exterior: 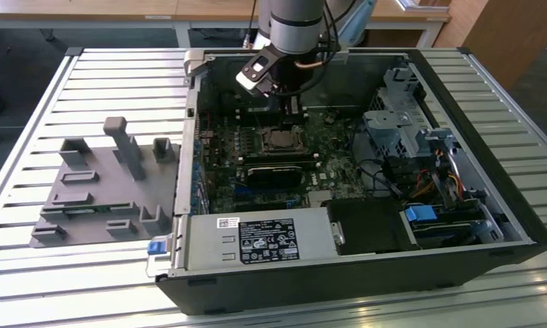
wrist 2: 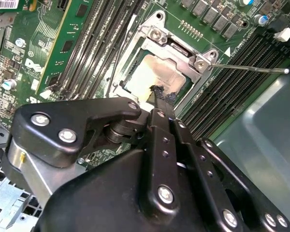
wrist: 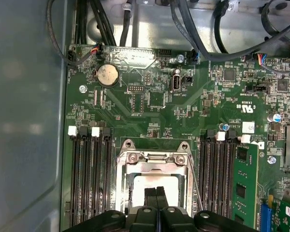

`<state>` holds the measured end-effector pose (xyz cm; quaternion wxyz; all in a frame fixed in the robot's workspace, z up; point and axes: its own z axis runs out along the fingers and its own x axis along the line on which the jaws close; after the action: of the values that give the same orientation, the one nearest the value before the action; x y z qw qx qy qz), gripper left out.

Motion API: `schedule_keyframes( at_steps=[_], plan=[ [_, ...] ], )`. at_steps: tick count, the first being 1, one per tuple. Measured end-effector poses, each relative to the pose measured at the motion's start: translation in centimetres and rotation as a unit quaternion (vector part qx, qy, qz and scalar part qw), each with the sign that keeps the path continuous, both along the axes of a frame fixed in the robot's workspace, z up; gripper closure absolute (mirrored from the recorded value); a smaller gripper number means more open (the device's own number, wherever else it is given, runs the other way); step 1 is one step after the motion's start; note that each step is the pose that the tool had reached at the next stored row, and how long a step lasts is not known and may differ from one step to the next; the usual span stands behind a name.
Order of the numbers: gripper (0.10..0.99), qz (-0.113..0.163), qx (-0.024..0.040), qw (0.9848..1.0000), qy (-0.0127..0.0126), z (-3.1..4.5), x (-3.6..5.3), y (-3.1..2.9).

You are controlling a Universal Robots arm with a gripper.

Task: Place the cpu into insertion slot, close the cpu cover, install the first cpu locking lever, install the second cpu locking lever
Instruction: 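Install the first cpu locking lever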

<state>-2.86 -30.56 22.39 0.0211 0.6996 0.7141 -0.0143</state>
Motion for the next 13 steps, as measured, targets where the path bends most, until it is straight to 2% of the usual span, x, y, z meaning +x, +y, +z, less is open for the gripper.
schedule_keyframes(
  at_steps=[13],
  plan=[
    [0.98,0.0,-0.0004,1.0,0.0,0.5,0.0,0.0]
  ],
)
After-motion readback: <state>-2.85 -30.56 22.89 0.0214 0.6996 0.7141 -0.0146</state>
